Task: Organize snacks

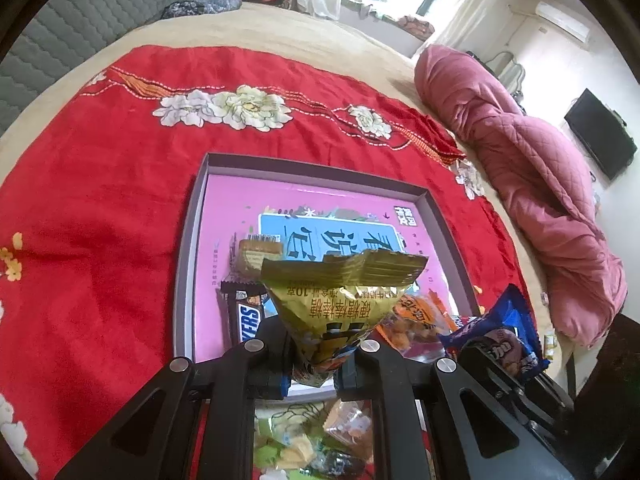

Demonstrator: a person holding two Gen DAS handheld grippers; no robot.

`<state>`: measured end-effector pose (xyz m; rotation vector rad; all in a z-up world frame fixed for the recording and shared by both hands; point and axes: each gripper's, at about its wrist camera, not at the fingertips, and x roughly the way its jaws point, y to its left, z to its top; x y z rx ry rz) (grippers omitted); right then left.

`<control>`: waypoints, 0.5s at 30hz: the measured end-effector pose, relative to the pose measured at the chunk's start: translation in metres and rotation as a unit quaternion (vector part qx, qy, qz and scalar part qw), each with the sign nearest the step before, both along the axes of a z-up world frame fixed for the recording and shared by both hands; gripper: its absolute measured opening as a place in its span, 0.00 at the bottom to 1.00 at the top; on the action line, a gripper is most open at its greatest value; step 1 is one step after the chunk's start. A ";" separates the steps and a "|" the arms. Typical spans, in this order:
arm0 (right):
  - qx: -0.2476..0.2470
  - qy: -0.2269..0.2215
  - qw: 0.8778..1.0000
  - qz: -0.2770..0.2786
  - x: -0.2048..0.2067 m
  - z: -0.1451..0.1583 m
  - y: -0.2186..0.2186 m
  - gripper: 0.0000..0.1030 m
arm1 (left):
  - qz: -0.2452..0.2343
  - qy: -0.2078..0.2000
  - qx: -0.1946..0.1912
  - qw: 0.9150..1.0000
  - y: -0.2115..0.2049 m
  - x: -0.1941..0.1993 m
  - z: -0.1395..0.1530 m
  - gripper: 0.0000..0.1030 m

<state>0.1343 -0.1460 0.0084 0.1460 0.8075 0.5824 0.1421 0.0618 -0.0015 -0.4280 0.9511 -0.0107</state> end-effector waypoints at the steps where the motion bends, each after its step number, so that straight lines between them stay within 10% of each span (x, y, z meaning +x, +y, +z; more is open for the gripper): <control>1: 0.000 0.000 1.000 0.000 0.001 0.000 0.001 0.22 | 0.000 0.003 -0.002 1.000 0.000 0.002 -0.003 0.14; 15: -0.017 0.015 1.000 0.002 0.015 -0.008 0.027 0.22 | -0.001 0.014 -0.006 1.000 0.008 0.008 -0.024 0.14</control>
